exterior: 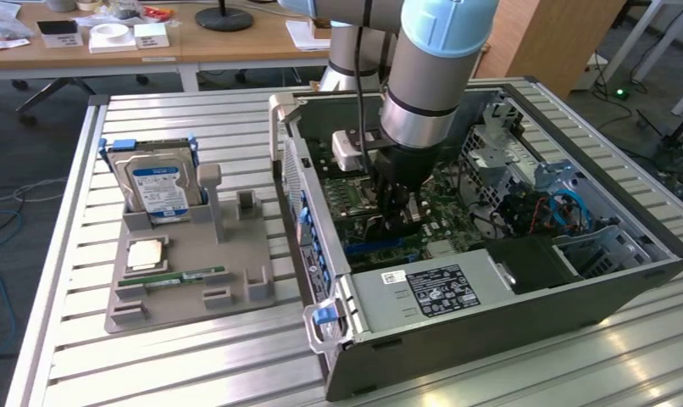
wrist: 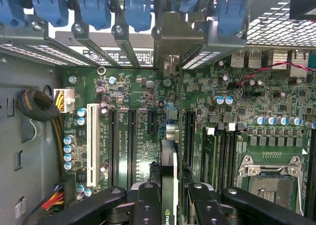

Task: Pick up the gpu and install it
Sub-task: 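Insert the gpu into the slot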

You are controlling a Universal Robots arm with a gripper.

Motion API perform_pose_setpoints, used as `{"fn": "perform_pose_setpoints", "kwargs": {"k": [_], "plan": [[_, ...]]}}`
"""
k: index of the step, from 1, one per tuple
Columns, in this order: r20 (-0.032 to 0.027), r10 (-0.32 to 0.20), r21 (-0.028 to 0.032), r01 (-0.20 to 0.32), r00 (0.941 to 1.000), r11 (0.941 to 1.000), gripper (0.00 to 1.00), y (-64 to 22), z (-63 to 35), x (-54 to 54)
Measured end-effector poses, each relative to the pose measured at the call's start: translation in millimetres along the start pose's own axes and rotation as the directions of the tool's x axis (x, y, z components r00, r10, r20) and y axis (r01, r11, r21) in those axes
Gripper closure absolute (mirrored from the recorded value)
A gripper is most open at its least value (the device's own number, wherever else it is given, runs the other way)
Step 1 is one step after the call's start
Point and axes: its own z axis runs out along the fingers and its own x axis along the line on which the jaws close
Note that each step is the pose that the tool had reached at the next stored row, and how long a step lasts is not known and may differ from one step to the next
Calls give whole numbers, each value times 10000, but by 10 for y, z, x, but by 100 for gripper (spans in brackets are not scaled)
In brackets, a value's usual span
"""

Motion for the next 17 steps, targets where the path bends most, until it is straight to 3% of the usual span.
{"fn": "perform_pose_setpoints", "kwargs": {"k": [8,13,17], "plan": [[-8,85,3,-85,10000,10000,74,0,-20,0],[-86,392,15,-392,9992,9992,74,0,-20,0],[-94,434,16,-434,9990,9991,74,0,-20,0]]}}
